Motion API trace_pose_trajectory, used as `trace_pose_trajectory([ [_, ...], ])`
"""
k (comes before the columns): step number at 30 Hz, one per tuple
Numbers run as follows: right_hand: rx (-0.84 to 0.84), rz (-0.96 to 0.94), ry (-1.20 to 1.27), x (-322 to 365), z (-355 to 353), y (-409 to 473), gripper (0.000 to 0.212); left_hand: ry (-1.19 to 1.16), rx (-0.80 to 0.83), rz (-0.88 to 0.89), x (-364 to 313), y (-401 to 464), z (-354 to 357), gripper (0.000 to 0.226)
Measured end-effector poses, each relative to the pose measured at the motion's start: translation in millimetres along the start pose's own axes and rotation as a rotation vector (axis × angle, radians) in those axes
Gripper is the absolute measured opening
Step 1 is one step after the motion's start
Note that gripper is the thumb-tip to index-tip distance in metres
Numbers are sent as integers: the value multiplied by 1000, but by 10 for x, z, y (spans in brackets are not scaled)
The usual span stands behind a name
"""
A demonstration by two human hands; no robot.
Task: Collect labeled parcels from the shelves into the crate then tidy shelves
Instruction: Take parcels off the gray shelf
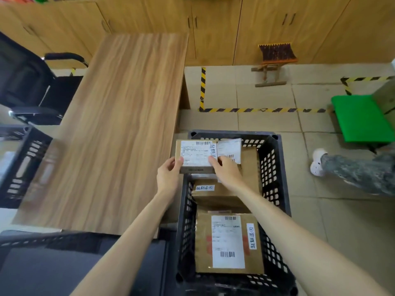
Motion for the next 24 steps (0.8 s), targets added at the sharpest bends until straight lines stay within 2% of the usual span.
trace_pose_trajectory([
  [7, -1, 3, -25, -77, 49, 80, 40, 1, -4, -18, 70, 17, 74, 44],
  [10, -12, -9, -20, -113, 0, 60, 41, 15, 9, 14, 52, 27, 151, 34],
  [18, -128, -12, -69, -206, -187, 16, 44, 26, 60, 67, -2, 37, 350, 36],
  [24, -171, -13, -91, -252, -311, -47, 41, 29, 102, 72, -44, -7, 487, 24],
])
Point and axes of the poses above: each hand's wrist, its own y-axis towards the middle knuckle, its own z-axis out of the palm, x = y × z, the point moved 3 cm from there along y, towards the middle knuckle, and after that the axes turned 3 degrees about x, right-handed, at the moved point
